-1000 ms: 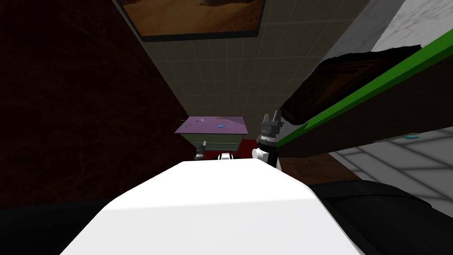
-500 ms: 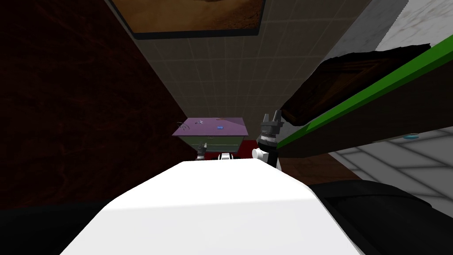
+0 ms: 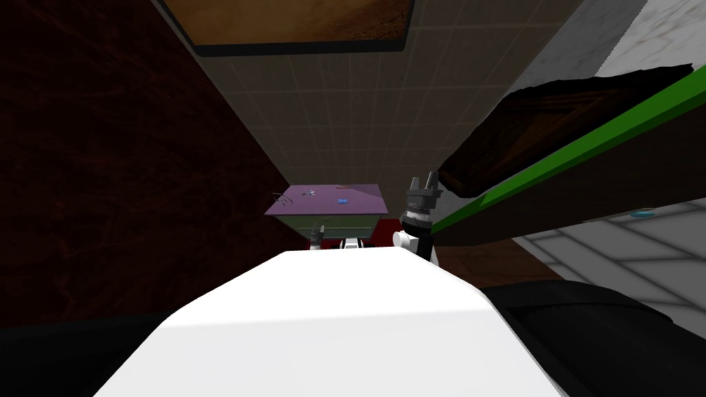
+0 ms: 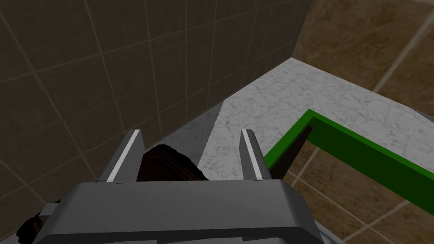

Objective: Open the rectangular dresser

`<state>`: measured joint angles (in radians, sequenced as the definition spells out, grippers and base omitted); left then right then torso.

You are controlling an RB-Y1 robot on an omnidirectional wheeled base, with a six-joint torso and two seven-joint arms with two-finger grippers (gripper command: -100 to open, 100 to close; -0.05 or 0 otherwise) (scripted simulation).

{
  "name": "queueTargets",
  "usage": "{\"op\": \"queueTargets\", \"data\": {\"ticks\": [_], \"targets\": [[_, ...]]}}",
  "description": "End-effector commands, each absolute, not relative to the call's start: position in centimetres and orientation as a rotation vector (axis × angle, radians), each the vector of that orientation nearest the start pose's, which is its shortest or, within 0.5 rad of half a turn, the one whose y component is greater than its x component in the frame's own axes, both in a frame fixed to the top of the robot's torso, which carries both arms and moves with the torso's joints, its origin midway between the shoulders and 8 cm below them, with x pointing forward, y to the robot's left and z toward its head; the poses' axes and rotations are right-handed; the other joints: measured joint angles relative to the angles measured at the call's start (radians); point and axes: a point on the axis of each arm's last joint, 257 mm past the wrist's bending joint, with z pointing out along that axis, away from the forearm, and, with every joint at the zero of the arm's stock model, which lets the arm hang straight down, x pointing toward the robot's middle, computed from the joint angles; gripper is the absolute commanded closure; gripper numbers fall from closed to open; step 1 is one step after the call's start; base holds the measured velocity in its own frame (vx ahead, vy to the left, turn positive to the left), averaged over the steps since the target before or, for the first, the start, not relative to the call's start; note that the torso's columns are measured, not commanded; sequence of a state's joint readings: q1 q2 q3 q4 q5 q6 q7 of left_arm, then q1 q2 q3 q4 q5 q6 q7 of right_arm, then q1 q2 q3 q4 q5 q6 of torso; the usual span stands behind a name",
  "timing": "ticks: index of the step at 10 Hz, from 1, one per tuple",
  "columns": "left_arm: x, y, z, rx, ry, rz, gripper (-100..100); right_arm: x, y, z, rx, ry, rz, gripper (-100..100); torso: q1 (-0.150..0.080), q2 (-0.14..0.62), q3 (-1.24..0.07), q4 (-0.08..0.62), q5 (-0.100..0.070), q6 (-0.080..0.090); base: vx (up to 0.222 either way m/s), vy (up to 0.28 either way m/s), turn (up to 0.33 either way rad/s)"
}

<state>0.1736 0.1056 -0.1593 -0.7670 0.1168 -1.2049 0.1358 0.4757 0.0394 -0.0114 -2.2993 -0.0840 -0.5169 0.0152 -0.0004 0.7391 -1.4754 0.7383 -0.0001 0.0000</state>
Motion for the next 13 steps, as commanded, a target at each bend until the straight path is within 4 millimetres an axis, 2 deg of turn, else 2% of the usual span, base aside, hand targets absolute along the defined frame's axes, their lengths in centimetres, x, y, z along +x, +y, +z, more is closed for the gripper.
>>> {"op": "queueTargets", "data": {"ticks": [1, 2, 3, 4, 5, 10, 11, 12, 13], "targets": [[34.6, 23.1, -37.8, -1.141, 1.002, -1.429, -100, 33.5, -29.4, 4.4, 0.683, 0.487, 1.349, 0, 0.0, 0.0, 0.0, 0.0, 0.0, 0.0, 0.048, 0.002, -0.04], [34.6, 23.1, -37.8, -1.141, 1.002, -1.429, -100, 33.5, -29.4, 4.4, 0.683, 0.487, 1.349, 0, 0.0, -0.001, -0.001, 0.0, 0.0, 0.0, 0.038, 0.004, -0.01], [34.3, 21.7, -38.4, -1.171, 0.99, -1.441, -100, 33.5, -29.4, 4.4, 0.683, 0.487, 1.348, 0, 0.001, -0.001, -0.001, 0.0, 0.0, 0.0, 0.049, 0.01, -0.029], [34.2, 21.1, -38.5, -1.182, 0.983, -1.448, -100, 33.5, -29.4, 4.4, 0.683, 0.487, 1.348, 0, 0.001, -0.002, -0.001, 0.0, 0.0, 0.0, 0.05, 0.008, -0.033], [34.2, 21.6, -38.4, -1.173, 0.988, -1.443, -100, 33.5, -29.4, 4.4, 0.683, 0.487, 1.348, 0, 0.0, -0.001, -0.001, 0.0, 0.0, 0.0, 0.02, 0.002, -0.004], [36.2, 20.9, -37.4, -1.19, 0.951, -1.407, -100, 33.5, -29.4, 4.4, 0.683, 0.487, 1.349, 0, 0.001, -0.001, -0.001, 0.0, 0.0, 0.0, -0.007, 0.042, -0.09], [35.9, 21.0, -37.5, -1.187, 0.954, -1.415, -100, 33.5, -29.4, 4.4, 0.683, 0.487, 1.349, 0, 0.001, -0.001, -0.001, 0.0, 0.0, 0.0, -0.006, 0.027, -0.023], [35.4, 21.1, -37.8, -1.183, 0.966, -1.426, 100, 33.5, -29.4, 4.4, 0.683, 0.487, 1.348, 0, -0.001, -0.002, -0.001, 0.0, 0.0, 0.0, 0.006, -0.022, 0.159], [35.1, 21.2, -37.9, -1.181, 0.97, -1.43, 100, 33.5, -29.4, 4.4, 0.683, 0.487, 1.348, 0, -0.003, -0.002, -0.001, -0.001, -0.001, -0.001, 0.013, -0.046, 0.1]]}}
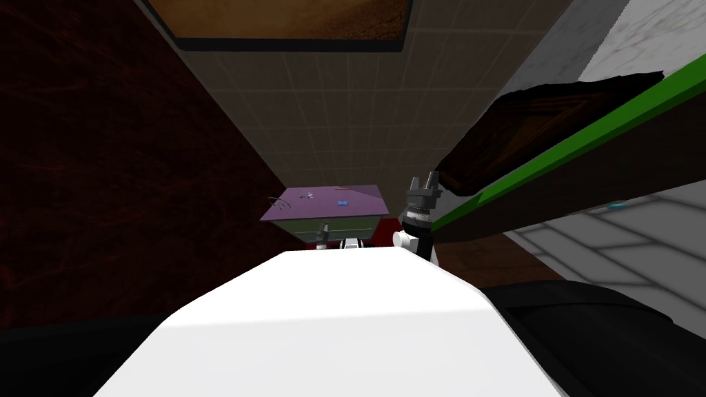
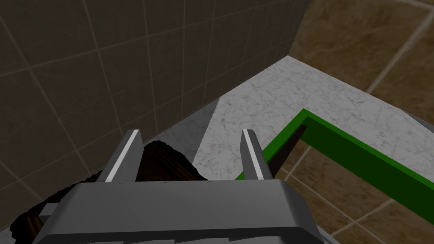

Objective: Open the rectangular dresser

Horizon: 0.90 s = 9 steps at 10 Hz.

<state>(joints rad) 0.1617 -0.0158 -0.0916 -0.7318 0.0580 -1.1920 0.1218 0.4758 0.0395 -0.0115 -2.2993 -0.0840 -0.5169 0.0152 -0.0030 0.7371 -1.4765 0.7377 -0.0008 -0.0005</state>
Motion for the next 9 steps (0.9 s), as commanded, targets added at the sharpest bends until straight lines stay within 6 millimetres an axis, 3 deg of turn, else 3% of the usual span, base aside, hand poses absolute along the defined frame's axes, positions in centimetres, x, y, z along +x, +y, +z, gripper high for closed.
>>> {"op": "queueTargets", "data": {"ticks": [1, 3, 4, 7, 9], "targets": [[34.7, 21.3, -38.2, -1.178, 0.978, -1.438, 100, 33.5, -29.4, 4.4, 0.683, 0.487, 1.349, 0, 0.0, 0.0, 0.0, 0.0, 0.0, 0.001, 0.009, -0.062, 0.091], [34.5, 21.5, -38.3, -1.177, 0.982, -1.439, 100, 33.5, -29.4, 4.4, 0.683, 0.487, 1.349, 0, 0.002, 0.001, 0.001, 0.0, 0.001, 0.001, 0.004, -0.054, 0.062], [34.5, 23.2, -38.3, -1.144, 1.014, -1.418, -100, 33.5, -29.4, 4.4, 0.683, 0.487, 1.349, 0, 0.005, 0.001, 0.001, 0.001, 0.001, 0.001, -0.005, -0.01, -0.002], [35.2, 25.4, -38.0, -1.099, 1.059, -1.386, -100, 33.5, -29.4, 4.4, 0.683, 0.487, 1.349, 0, 0.004, 0.001, 0.001, 0.001, 0.001, 0.001, -0.018, 0.004, 0.006], [36.8, 25.2, -37.6, -1.094, 1.064, -1.388, -100, 33.5, -29.4, 4.4, 0.683, 0.487, 1.349, 0, 0.002, 0.002, 0.001, 0.001, 0.001, 0.001, -0.043, 0.008, 0.014]]}}
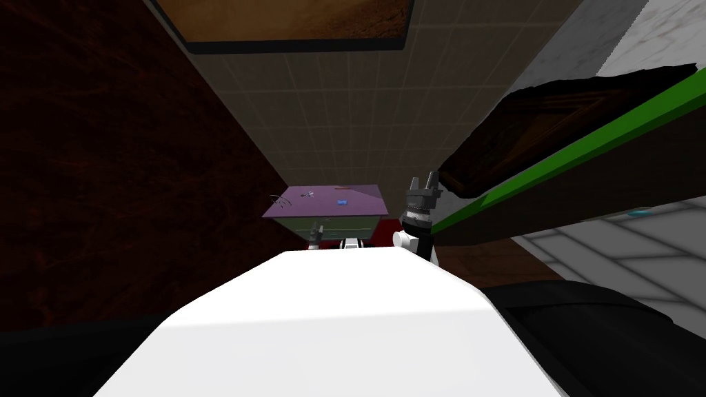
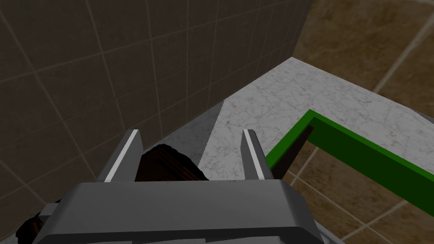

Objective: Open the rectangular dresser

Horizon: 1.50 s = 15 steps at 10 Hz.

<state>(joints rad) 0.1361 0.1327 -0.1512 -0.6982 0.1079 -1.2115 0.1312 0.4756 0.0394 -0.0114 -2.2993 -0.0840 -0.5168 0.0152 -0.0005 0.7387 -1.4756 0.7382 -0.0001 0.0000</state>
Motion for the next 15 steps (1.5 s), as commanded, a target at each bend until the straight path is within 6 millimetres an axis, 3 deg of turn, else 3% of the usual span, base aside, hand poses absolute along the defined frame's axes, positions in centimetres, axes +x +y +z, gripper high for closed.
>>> {"op": "queueTargets", "data": {"ticks": [1, 5, 7, 8, 11, 12, 14, 15], "targets": [[37.3, 24.8, -37.5, -1.099, 1.061, -1.393, -100, 33.5, -29.4, 4.4, 0.683, 0.487, 1.349, 0, 0.0, 0.0, 0.0, 0.0, 0.0, 0.0, -0.065, 0.009, 0.01], [39.5, 25.4, -36.7, -1.077, 1.086, -1.38, -100, 33.5, -29.4, 4.4, 0.683, 0.487, 1.349, 0, 0.001, -0.002, -0.001, -0.001, 0.0, 0.0, -0.045, 0.003, 0.01], [40.5, 23.2, -36.5, -1.11, 1.06, -1.411, -100, 33.5, -29.4, 4.4, 0.683, 0.487, 1.349, 0, 0.0, -0.001, 0.0, 0.0, 0.0, 0.0, -0.044, 0.003, 0.01], [40.5, 23.2, -36.5, -1.11, 1.06, -1.411, -100, 33.5, -29.4, 4.4, 0.683, 0.487, 1.349, 0, 0.0, 0.0, 0.0, 0.0, 0.0, 0.0, -0.026, -0.001, -0.001], [41.1, 19.4, -36.2, -1.172, 1.005, -1.467, -100, 33.5, -29.4, 4.4, 0.683, 0.487, 1.349, 0, 0.0, -0.002, -0.001, 0.0, 0.0, 0.0, -0.012, 0.0, 0.003], [41.1, 19.9, -36.2, -1.162, 1.015, -1.457, -100, 33.5, -29.4, 4.4, 0.683, 0.487, 1.349, 0, 0.001, -0.001, -0.001, 0.0, 0.0, 0.0, 0.0, 0.0, 0.0], [43.3, 19.4, -35.4, -1.162, 1.017, -1.463, -100, 33.5, -29.4, 4.4, 0.683, 0.487, 1.349, 0, 0.001, -0.001, -0.001, 0.0, 0.0, 0.0, 0.009, 0.004, 0.023], [42.8, 19.6, -35.4, -1.16, 1.014, -1.463, -100, 33.5, -29.4, 4.4, 0.683, 0.487, 1.348, 0, 0.001, -0.002, -0.001, 0.0, 0.0, 0.0, 0.008, 0.002, 0.002]]}}
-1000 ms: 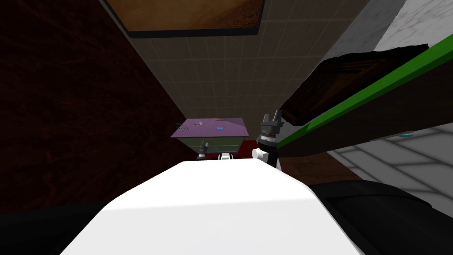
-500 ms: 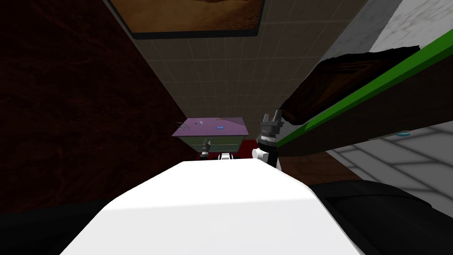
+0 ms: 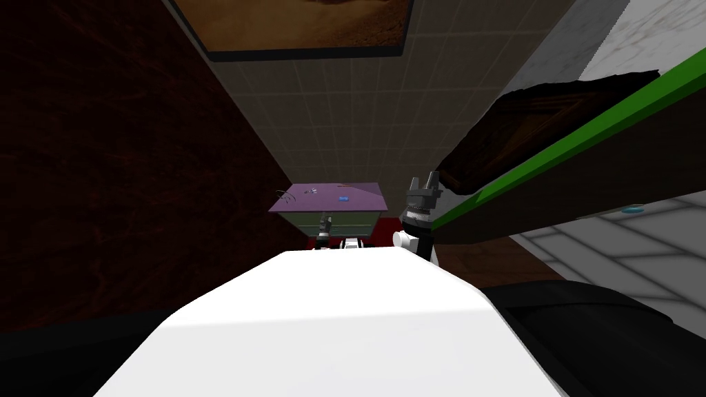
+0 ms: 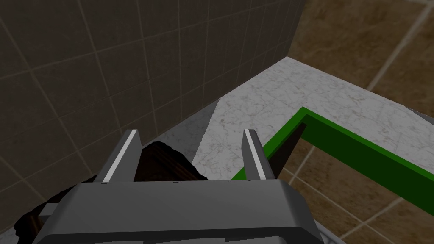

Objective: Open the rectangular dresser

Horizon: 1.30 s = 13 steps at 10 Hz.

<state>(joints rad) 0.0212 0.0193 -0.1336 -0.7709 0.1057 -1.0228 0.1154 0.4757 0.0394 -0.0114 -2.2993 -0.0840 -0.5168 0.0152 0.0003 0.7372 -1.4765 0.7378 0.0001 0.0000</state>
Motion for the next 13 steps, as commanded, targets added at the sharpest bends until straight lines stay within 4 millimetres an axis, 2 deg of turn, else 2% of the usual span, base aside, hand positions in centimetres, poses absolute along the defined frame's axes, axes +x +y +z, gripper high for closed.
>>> {"op": "queueTargets", "data": {"ticks": [1, 2, 4, 8, 9, 13], "targets": [[41.7, 19.7, -36.0, -1.163, 1.015, -1.46, 100, 33.5, -29.4, 4.4, 0.683, 0.487, 1.349, 0, 0.0, 0.001, 0.0, 0.0, 0.0, 0.0, -0.002, -0.002, -0.028], [41.1, 19.8, -36.2, -1.164, 1.014, -1.459, 100, 33.5, -29.4, 4.4, 0.683, 0.487, 1.349, 0, -0.001, 0.002, 0.001, 0.0, 0.0, 0.0, -0.011, -0.008, -0.03], [42.2, 19.4, -35.9, -1.163, 1.021, -1.462, 100, 33.5, -29.4, 4.4, 0.683, 0.487, 1.349, 0, 0.0, 0.003, 0.002, 0.002, 0.0, 0.0, -0.049, -0.003, 0.022], [43.9, 18.7, -34.8, -1.152, 1.024, -1.476, 100, 33.5, -29.4, 4.4, 0.683, 0.487, 1.349, 0, -0.001, 0.007, 0.004, 0.006, -0.002, 0.0, -0.209, 0.014, 0.036], [43.3, 18.8, -35.7, -1.17, 1.039, -1.464, 100, 33.5, -29.4, 4.4, 0.683, 0.487, 1.349, 0, 0.0, 0.007, 0.003, 0.007, -0.003, -0.002, -0.099, 0.018, -0.014], [43.7, 18.3, -34.8, -1.149, 1.032, -1.484, 100, 33.5, -29.4, 4.4, 0.683, 0.487, 1.349, 0, -0.001, 0.01, 0.005, 0.006, -0.002, -0.001, -0.187, 0.004, 0.029]]}}
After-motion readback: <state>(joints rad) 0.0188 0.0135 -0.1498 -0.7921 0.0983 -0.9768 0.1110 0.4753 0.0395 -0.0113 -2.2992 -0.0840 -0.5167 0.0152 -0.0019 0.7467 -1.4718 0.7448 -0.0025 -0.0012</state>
